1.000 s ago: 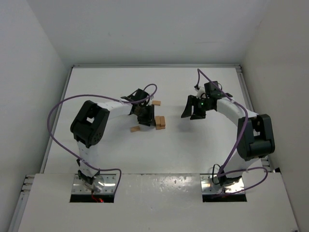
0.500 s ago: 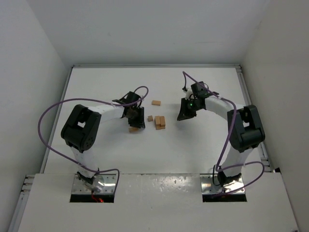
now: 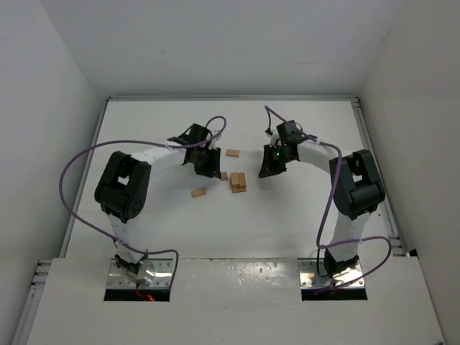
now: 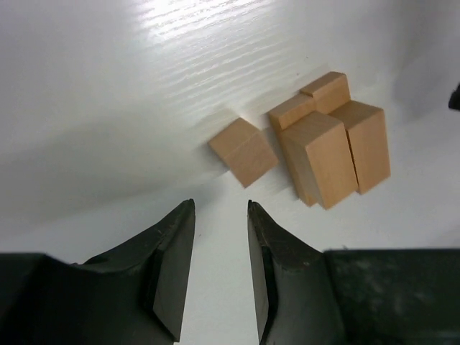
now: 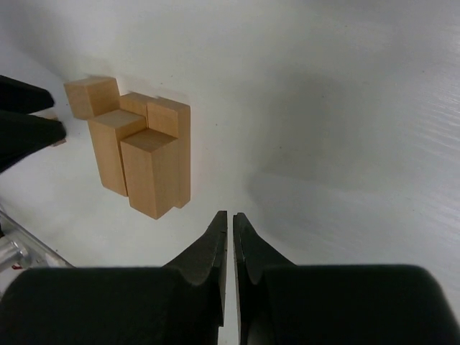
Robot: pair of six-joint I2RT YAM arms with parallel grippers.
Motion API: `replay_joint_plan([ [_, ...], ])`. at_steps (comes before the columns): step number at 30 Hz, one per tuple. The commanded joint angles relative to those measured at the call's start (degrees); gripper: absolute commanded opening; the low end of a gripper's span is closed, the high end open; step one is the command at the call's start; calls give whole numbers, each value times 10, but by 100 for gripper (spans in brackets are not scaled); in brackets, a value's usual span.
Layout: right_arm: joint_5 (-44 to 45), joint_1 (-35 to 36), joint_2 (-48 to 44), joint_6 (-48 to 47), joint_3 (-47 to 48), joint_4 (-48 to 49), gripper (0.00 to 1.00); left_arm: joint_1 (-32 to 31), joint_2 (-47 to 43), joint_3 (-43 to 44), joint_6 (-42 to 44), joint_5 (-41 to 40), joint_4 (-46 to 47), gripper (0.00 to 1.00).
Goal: Build the wood block tower
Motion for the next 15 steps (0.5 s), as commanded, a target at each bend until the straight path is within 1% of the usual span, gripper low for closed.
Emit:
replay_joint_plan([
  [1, -6, -7, -41, -28, 7, 7, 7, 37, -85, 16, 85, 53, 10, 41],
  [2, -10, -13, -47, -36, 7, -1, 7, 43, -97, 16, 121, 59, 17, 43],
  [3, -37, -21, -56, -57, 4, -3, 7, 43, -97, 28, 148, 59, 17, 44],
  [4, -42, -25, -62, -66, 4, -11, 7, 48, -97, 48, 172, 50, -11, 44],
  [5, -47, -36, -64, -74, 3, -17, 7, 48, -74, 68, 213, 50, -22, 43],
  [6, -61, -38, -72, -98, 3, -17, 7, 53, -59, 107, 232, 65, -34, 40],
  [7, -66, -43, -77, -108, 0, -23, 7, 59, -47, 118, 246, 98, -41, 33],
  [8, -69, -46, -80, -113, -3, -26, 7, 59, -37, 124, 272, 112, -34, 30],
  [11, -77, -48, -89, -122, -16, -23, 7, 54, -24, 119, 290, 130, 9, 30],
  [13, -74, -37, -93, -118, -26, -9, 8, 48, -11, 127, 310, 146, 15, 31],
  [15, -69, -42, -85, -110, -22, -3, 8, 48, -5, 134, 327, 170, 15, 32],
])
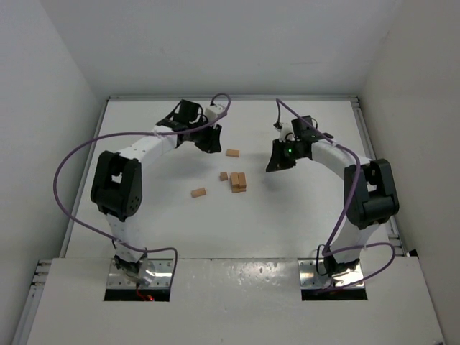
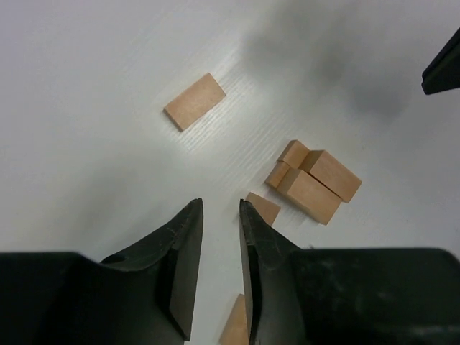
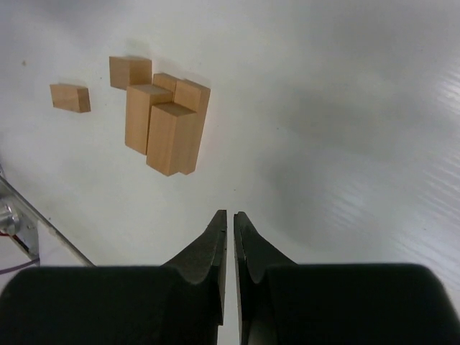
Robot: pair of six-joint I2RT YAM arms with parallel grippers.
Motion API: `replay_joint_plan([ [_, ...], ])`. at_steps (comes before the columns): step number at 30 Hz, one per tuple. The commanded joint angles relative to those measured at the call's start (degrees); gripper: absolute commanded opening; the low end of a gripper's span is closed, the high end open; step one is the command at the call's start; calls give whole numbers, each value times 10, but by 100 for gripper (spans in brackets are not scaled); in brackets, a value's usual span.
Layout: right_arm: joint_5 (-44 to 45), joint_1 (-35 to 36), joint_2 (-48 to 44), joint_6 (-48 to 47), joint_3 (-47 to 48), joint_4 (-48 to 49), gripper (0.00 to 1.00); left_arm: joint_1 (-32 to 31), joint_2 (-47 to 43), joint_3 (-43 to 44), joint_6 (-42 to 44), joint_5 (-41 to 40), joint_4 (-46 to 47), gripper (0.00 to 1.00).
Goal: Build the wood block tower
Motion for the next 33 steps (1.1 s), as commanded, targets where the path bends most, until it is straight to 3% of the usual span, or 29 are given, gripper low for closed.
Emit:
replay_joint_plan([
  [1, -14, 9, -5, 2, -3, 14, 8, -5, 22, 23, 64, 69, 5, 34],
  [3, -10, 10, -1, 9, 0, 19, 9, -11, 36, 28, 81, 65, 0, 41],
  [5, -13, 9, 0, 16, 2, 21, 9, -16, 56, 55, 149, 72, -38, 41],
  [7, -15, 8, 0, 18, -1, 24, 9, -16, 64, 68, 160, 71, -38, 41],
  [9, -14, 9, -3, 18, -8, 26, 9, -22, 84, 90, 173, 66, -49, 32],
  [15, -14, 9, -10, 13, -11, 25, 9, -34, 124, 129, 218, 72, -96, 29],
  [33, -33, -40, -15, 23, 1, 18, 13, -70, 194, 184, 238, 60, -137, 42],
])
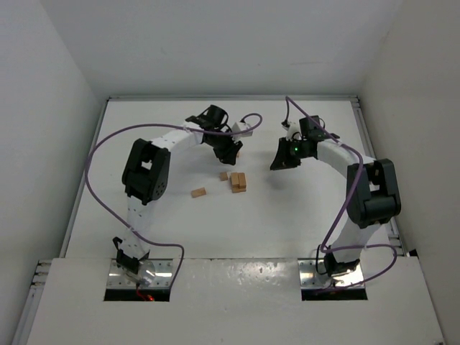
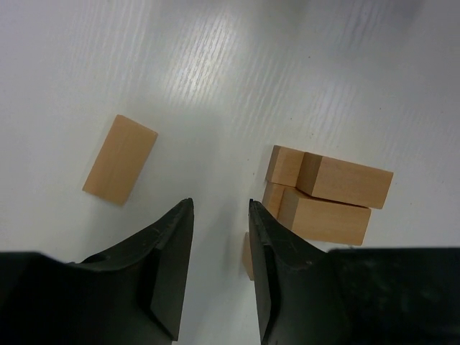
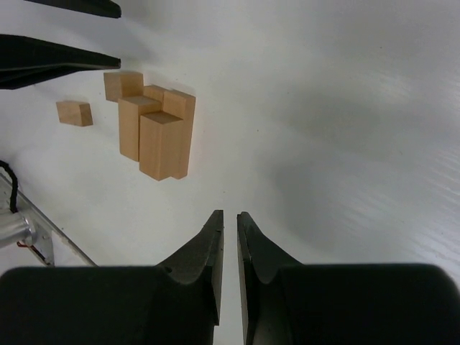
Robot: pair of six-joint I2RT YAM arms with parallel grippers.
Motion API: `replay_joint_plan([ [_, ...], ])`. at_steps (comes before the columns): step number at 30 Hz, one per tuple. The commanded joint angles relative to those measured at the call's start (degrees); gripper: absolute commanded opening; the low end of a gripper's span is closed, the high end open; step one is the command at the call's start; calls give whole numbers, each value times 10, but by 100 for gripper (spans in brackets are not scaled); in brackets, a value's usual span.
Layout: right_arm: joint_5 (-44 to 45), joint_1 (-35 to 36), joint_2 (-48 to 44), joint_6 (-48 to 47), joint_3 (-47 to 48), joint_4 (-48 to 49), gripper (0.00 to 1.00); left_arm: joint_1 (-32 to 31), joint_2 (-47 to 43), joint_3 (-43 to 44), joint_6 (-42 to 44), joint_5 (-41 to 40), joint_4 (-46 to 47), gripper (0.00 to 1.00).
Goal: Build the wood block tower
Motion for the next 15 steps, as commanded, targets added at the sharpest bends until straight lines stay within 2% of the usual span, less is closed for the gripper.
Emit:
replay_joint_plan([
  [1, -13, -8, -15, 7, 14, 5, 13, -13, 10, 26, 14, 7, -10, 43],
  [15, -20, -17, -17, 13, 11, 9, 16, -13, 26, 31, 30, -4, -32, 44],
])
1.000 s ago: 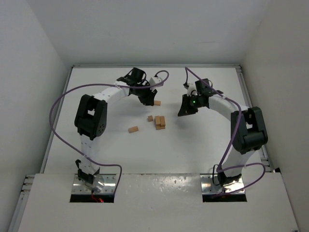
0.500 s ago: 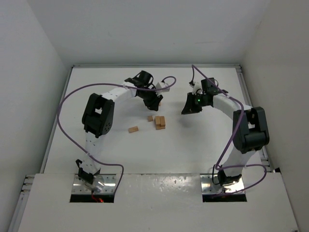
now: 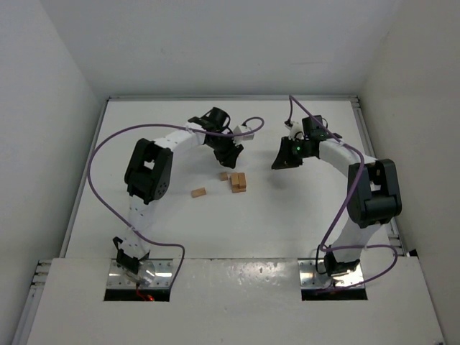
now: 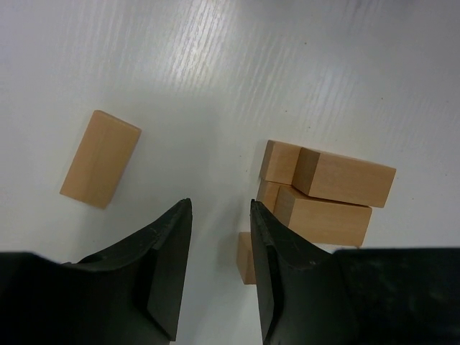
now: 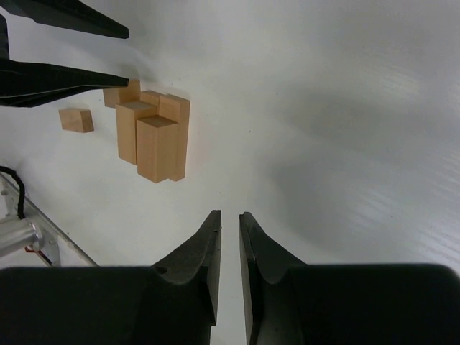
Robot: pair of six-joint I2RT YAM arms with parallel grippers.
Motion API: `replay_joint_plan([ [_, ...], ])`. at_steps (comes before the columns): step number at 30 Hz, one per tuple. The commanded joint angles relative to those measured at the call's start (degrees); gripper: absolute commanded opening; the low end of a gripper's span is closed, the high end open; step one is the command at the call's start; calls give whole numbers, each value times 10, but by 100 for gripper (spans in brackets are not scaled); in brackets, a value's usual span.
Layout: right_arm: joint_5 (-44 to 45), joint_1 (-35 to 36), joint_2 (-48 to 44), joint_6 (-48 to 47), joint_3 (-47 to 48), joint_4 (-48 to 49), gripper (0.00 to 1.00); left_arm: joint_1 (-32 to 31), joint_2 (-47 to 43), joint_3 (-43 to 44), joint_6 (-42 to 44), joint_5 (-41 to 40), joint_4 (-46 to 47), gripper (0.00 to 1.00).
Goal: Build the wood block tower
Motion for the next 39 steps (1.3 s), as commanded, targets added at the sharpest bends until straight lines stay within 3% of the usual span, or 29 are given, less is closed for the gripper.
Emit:
replay_joint_plan([
  [1, -16, -4, -17, 5, 11, 8, 17, -4, 8, 25, 20, 4, -19, 44],
  [6, -18, -5, -17, 6, 14, 6, 20, -4, 8, 25, 25, 9, -19, 45],
  [14, -16, -6, -17, 6, 15, 1, 40, -4, 14, 25, 25, 15, -30, 47],
  [39, -28, -8, -15, 1, 13, 1, 47, -4, 19, 41, 43, 33, -51, 55],
])
